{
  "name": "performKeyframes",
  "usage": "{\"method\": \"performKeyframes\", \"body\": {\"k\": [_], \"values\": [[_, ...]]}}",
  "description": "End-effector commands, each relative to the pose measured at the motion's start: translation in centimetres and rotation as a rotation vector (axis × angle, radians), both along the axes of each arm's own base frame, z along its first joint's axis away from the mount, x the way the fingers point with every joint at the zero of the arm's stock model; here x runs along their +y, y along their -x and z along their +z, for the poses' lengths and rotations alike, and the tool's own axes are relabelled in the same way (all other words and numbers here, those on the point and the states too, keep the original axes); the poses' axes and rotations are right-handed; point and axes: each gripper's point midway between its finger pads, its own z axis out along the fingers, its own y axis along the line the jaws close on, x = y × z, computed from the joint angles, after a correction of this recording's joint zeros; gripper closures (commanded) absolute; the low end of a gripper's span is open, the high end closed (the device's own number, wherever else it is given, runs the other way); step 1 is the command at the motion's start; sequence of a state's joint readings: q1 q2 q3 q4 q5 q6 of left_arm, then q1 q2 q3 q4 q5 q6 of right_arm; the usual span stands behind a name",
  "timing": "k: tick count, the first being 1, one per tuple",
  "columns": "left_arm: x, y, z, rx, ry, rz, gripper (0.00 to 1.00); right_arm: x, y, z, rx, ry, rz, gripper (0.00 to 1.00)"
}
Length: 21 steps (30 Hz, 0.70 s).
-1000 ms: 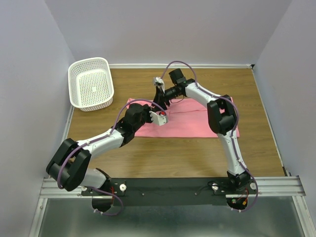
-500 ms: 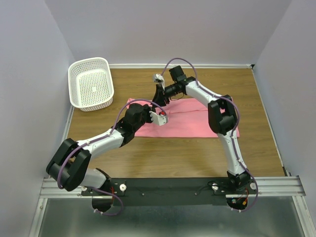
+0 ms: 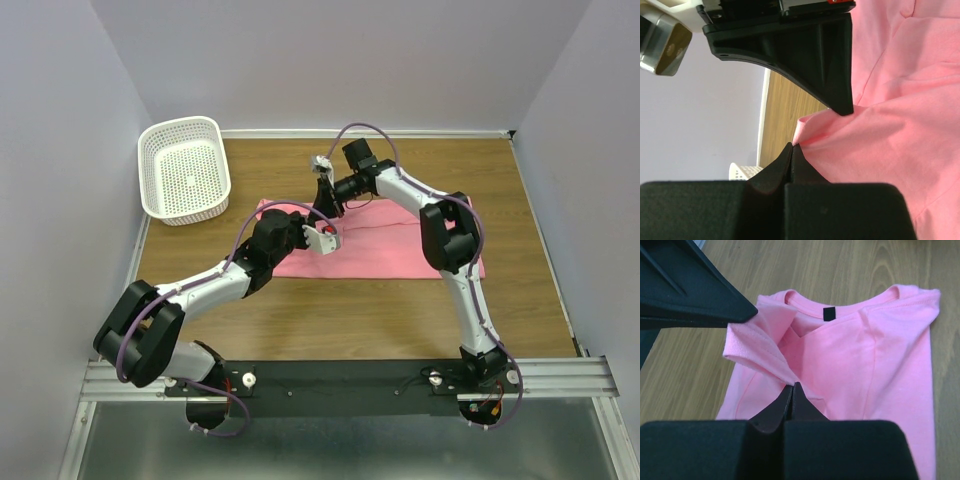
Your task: Fold and stack the t-shirts
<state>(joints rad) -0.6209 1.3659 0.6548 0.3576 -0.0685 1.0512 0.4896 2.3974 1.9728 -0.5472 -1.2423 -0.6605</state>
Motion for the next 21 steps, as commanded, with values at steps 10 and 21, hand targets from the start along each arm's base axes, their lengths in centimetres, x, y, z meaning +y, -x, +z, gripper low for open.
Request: {"method": "performKeyframes", "body": {"k": [10, 21], "values": [[0.1, -0.4, 0.7, -0.015, 0.012, 0.007, 1.00, -1.8, -1.1, 2.6, -0.164, 0.104, -0.107, 0.99], [0.3, -0.7, 0.1, -0.001, 0.008, 0.021, 1.00, -3.0, -2.1, 3.4, -0.247, 0.175, -0.177, 1.00]]}}
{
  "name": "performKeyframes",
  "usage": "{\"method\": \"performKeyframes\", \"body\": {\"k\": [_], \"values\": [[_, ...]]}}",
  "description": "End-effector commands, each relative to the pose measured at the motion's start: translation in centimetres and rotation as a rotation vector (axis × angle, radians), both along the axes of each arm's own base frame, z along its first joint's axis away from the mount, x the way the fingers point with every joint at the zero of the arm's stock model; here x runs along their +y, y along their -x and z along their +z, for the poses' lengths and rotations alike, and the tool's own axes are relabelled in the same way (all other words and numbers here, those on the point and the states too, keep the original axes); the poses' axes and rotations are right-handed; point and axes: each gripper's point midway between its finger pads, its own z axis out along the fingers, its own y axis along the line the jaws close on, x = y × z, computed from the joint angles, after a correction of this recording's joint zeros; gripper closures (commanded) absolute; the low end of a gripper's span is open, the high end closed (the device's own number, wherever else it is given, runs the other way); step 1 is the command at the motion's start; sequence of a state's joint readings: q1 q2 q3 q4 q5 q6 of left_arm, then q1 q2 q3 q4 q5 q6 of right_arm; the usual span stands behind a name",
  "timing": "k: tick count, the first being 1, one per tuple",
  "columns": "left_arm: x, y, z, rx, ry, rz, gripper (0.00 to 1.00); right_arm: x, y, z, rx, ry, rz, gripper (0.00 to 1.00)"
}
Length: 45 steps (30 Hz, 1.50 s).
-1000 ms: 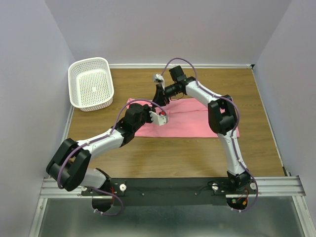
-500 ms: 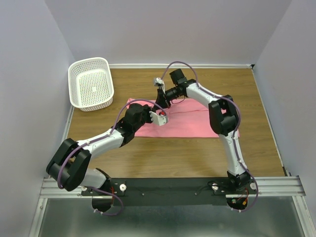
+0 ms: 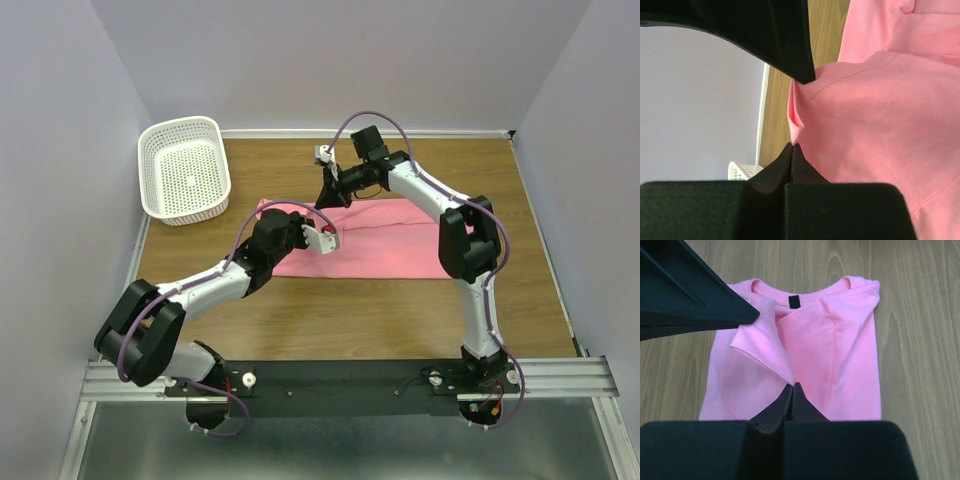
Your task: Fold and stack the t-shirts
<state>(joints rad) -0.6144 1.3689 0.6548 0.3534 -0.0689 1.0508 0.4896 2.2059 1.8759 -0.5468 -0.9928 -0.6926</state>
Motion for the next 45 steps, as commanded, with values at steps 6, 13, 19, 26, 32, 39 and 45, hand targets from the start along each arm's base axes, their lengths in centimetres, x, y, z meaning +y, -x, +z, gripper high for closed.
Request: {"method": "performKeyframes", "body": {"k": [6, 13, 19, 26, 32, 39, 45], "values": [[0.2, -1.1, -0.1, 0.001, 0.006, 0.031, 1.00, -1.5, -1.2, -1.0, -0.059, 0.107, -0.092, 1.00], [0.4, -1.5, -0.4, 0.007, -0.001, 0.047, 1.00, -1.7, -2.5, 0.5, -0.075, 0.142, -0.190, 0.99], [0.8, -1.6, -0.7, 0.015, -0.005, 0.065, 1.00, -1.2, -2.4, -0.8, 0.004, 0.138, -0.199, 0.53], [1.1, -1.6, -1.0, 0.023, -0.013, 0.079, 1.00, -3.4, -3.4, -3.6, 0.055, 0.217, -0.294, 0.36], [0.9, -1.7, -1.5, 0.041, -0.016, 0.076, 1.00, -3.2, -1.8, -7.0, 0.168, 0.238, -0.266, 0.43], [0.9, -1.6, -1.7, 0.046, -0.014, 0.075, 1.00, -2.3, -0.9, -9.1, 0.226, 0.273, -0.262, 0.45], [0.8, -1.6, -1.8, 0.050, -0.013, 0.073, 1.00, -2.1, -0.7, -10.0, 0.242, 0.293, -0.267, 0.45]]}}
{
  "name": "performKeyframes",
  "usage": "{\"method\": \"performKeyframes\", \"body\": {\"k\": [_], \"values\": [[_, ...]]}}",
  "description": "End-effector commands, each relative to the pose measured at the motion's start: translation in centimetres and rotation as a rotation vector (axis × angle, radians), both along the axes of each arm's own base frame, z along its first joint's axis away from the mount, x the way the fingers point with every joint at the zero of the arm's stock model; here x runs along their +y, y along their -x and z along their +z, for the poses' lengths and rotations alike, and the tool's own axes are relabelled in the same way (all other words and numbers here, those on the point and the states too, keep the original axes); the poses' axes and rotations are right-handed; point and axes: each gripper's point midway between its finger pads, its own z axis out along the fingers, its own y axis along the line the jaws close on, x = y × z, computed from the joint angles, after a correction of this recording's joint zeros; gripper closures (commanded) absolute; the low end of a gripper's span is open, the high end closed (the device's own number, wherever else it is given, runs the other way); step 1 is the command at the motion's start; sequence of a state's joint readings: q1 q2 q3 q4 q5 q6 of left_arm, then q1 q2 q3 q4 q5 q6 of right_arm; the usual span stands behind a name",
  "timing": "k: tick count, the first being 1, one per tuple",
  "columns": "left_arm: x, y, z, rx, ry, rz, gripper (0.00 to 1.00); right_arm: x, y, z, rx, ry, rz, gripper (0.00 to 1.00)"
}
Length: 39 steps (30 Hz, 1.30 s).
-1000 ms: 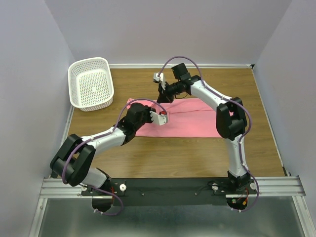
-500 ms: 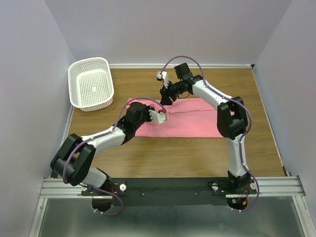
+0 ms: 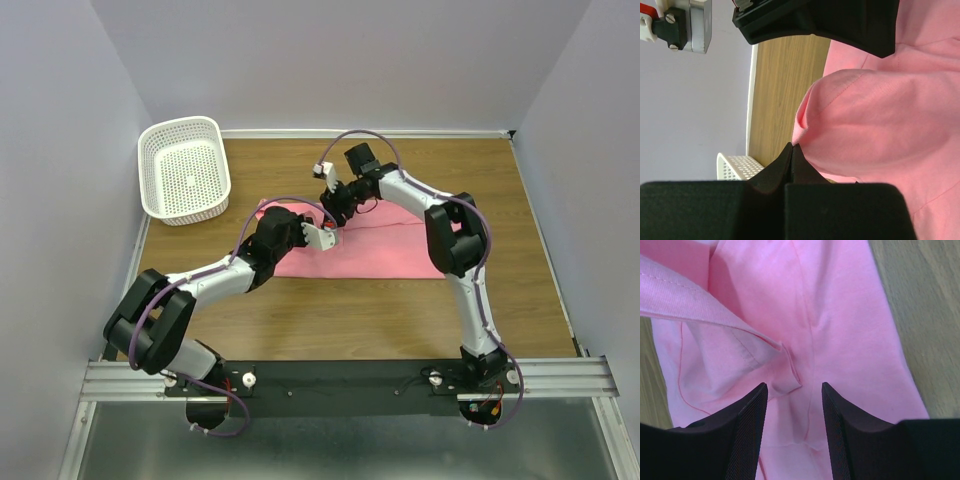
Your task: Fold and stack the t-shirts
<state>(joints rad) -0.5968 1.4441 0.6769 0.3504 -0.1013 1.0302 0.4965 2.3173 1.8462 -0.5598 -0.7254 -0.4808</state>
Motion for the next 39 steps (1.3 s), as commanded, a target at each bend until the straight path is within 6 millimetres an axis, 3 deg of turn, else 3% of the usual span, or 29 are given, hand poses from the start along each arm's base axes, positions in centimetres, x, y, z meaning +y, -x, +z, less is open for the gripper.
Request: {"method": "performKeyframes", "body": {"k": [1, 14, 17, 19, 21, 35, 39], "values": [[0.0, -0.5, 0.2, 0.003, 0.013, 0.018, 1.00, 0.4, 0.6, -1.0, 0.038, 0.021, -0.005, 0.45], [0.0, -0.5, 0.1, 0.007, 0.013, 0.018, 1.00, 1.2, 1.6, -2.1, 0.080, 0.025, 0.014, 0.51], [0.0, -0.6, 0.1, 0.007, 0.012, 0.019, 1.00, 1.4, 1.7, -2.3, 0.084, 0.028, 0.018, 0.56], [0.0, -0.5, 0.1, 0.007, 0.013, 0.018, 1.00, 1.3, 1.7, -2.2, 0.085, 0.027, 0.019, 0.65], [0.0, -0.5, 0.0, 0.010, 0.012, 0.017, 1.00, 1.3, 1.7, -2.0, 0.082, 0.026, 0.021, 0.71], [0.1, -0.4, 0.1, 0.010, 0.012, 0.020, 1.00, 1.5, 0.5, 1.8, -0.003, 0.001, 0.008, 0.72], [0.0, -0.5, 0.2, 0.006, 0.012, 0.021, 1.00, 1.6, 0.6, 2.1, -0.008, -0.003, 0.011, 0.82]]}}
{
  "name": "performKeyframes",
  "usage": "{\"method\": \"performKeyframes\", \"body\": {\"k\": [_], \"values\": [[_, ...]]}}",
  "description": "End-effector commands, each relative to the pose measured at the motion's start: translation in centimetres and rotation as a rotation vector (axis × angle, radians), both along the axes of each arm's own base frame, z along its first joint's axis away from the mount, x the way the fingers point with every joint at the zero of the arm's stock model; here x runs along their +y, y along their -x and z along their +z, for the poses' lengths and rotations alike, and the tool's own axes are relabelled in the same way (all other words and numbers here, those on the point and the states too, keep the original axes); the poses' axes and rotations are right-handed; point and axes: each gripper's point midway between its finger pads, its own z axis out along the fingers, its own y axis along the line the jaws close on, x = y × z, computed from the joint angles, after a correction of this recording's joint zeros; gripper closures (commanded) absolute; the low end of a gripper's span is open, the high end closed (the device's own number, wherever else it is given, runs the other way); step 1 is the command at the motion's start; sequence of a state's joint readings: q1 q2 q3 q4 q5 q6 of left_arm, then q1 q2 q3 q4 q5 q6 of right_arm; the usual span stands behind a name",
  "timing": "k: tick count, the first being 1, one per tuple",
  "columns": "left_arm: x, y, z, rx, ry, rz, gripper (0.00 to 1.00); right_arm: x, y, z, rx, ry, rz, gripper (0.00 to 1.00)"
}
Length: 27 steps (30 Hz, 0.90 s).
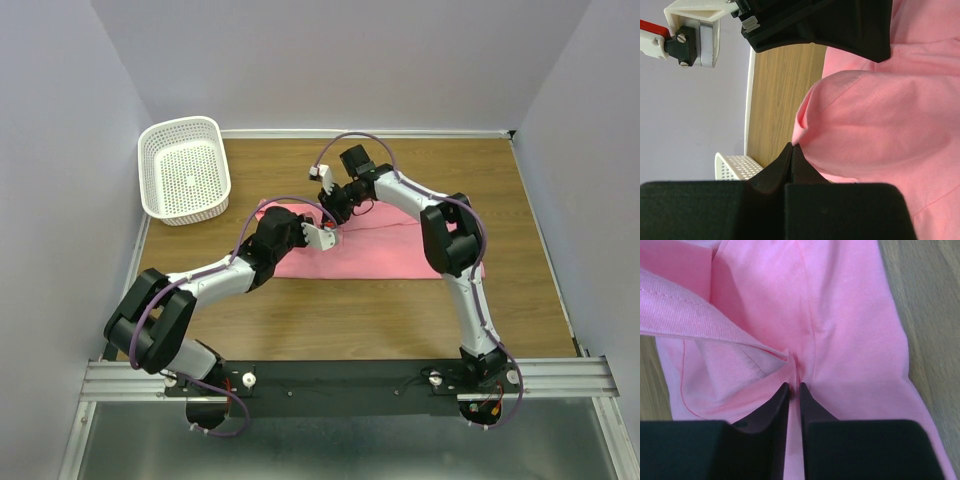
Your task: Fold and stack the t-shirts
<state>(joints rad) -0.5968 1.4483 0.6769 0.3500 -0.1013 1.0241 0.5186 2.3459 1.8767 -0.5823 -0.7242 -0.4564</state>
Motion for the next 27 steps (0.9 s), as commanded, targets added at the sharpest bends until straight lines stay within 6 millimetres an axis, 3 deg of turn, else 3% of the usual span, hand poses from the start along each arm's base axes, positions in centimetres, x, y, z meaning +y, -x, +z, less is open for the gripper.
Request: {"method": "performKeyframes", "body": {"k": [1, 5, 17, 20, 24, 27], "values": [[0.1, -0.5, 0.3, 0.002, 0.011, 0.019, 1.00, 0.5, -0.1, 2.6, -0.040, -0.012, 0.003, 0.85], [0.1, -0.5, 0.3, 0.004, 0.009, 0.021, 1.00, 0.5, 0.0, 2.9, -0.043, -0.015, 0.006, 0.99], [0.2, -0.5, 0.3, 0.004, 0.008, 0.024, 1.00, -0.4, -0.4, 5.0, -0.077, -0.026, -0.017, 1.00], [0.2, -0.5, 0.2, 0.007, 0.008, 0.024, 1.00, -0.8, -0.2, 4.7, -0.071, -0.022, -0.015, 0.99], [0.3, -0.5, 0.1, 0.011, 0.011, 0.026, 1.00, -0.7, 0.1, 4.0, -0.050, -0.018, -0.011, 0.85], [0.3, -0.4, -0.1, 0.016, 0.008, 0.028, 1.00, -0.8, 0.1, 3.1, -0.032, -0.009, -0.015, 0.84]]}}
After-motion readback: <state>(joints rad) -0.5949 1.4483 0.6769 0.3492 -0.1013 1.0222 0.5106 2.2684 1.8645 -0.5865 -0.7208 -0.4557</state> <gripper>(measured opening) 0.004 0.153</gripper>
